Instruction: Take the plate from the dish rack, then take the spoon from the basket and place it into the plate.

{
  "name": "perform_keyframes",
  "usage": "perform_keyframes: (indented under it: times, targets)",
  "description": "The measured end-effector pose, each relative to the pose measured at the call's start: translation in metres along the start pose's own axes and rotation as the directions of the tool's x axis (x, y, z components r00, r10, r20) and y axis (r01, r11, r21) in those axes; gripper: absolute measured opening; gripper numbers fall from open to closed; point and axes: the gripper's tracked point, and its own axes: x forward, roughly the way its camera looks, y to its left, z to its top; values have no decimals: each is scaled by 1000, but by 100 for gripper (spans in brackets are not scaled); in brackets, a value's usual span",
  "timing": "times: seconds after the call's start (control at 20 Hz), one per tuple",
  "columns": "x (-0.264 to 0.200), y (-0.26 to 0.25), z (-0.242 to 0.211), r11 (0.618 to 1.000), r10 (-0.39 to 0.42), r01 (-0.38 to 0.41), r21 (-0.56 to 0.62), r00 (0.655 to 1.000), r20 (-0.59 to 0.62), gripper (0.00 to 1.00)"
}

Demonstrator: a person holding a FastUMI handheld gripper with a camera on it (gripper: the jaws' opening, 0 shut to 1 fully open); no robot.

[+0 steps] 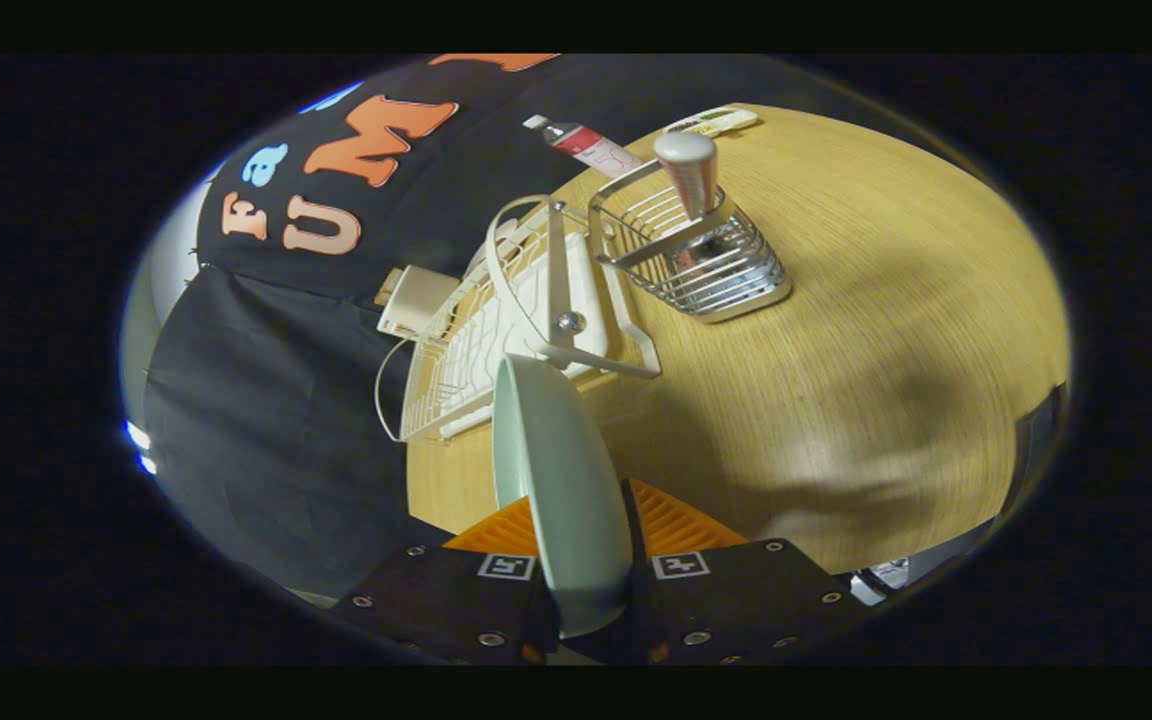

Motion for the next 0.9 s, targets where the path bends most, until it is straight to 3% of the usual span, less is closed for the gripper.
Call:
perform_keyframes:
  times: [0.4, 0.65, 0.75, 0.9]
  targets:
    - [18, -13, 10, 995, 2, -9, 96, 997, 72, 30]
    - [2, -30, 40, 996, -85, 80, 34, 981, 174, 53]
    - [-10, -32, 64, 993, -113, 119, -11, 960, 257, 61]
    - [-36, -34, 110, 968, -155, 225, -113, 885, 439, 66]
